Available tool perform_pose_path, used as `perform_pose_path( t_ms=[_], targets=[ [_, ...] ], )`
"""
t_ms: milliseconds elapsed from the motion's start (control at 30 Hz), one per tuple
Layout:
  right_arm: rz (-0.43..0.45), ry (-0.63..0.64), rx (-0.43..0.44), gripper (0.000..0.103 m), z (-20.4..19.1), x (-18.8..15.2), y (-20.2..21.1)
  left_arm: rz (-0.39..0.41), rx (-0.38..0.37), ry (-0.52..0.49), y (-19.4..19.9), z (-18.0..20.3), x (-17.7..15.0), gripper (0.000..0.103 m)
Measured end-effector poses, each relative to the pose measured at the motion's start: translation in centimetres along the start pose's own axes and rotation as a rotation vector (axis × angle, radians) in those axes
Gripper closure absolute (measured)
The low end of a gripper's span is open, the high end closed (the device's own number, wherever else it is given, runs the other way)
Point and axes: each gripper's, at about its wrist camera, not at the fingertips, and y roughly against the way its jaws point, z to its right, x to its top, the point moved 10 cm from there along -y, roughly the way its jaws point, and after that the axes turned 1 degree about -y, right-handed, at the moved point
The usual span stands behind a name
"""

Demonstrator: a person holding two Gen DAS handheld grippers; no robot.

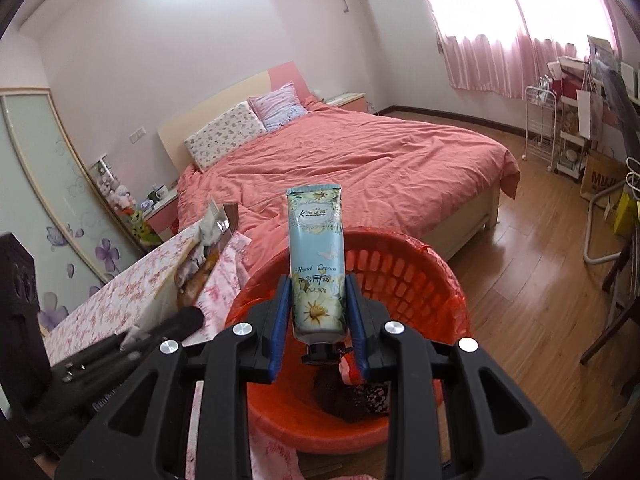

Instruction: Collect trash

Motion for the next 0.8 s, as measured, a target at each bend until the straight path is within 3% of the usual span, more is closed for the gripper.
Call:
perform_pose_path(
  t_ms=[67,233,400,633,800],
  targets=[
    [-0.015,-0.029,0.008,0.074,0.8,-0.1,-0.7,-0.02,0.017,0.009,-1.2,-0.4,-0.1,0.053],
    [-0.017,-0.029,0.003,0.056,1.1,-1.1,-0.2,-0.059,0.044,0.028,-2.3,-2.3,-1.5,0.049],
    [0.013,0.026,-0.042,0.039,0.6,-1.6,1.7,-0.05,0.085,0.037,-0.8,-4.7,-2.4,0.048],
    [0.09,0.095,-0.073,0.017,-0.8,-1.7,5.5,0.054,0.184,0.031,6.4,-7.5,-3.7,0.034],
    [0.165,0.161,-0.11,0.009,-2.9,-2.7,8.8,0.149,0.277,0.045,13.1,-9.9,-5.7,0.02]
  ],
)
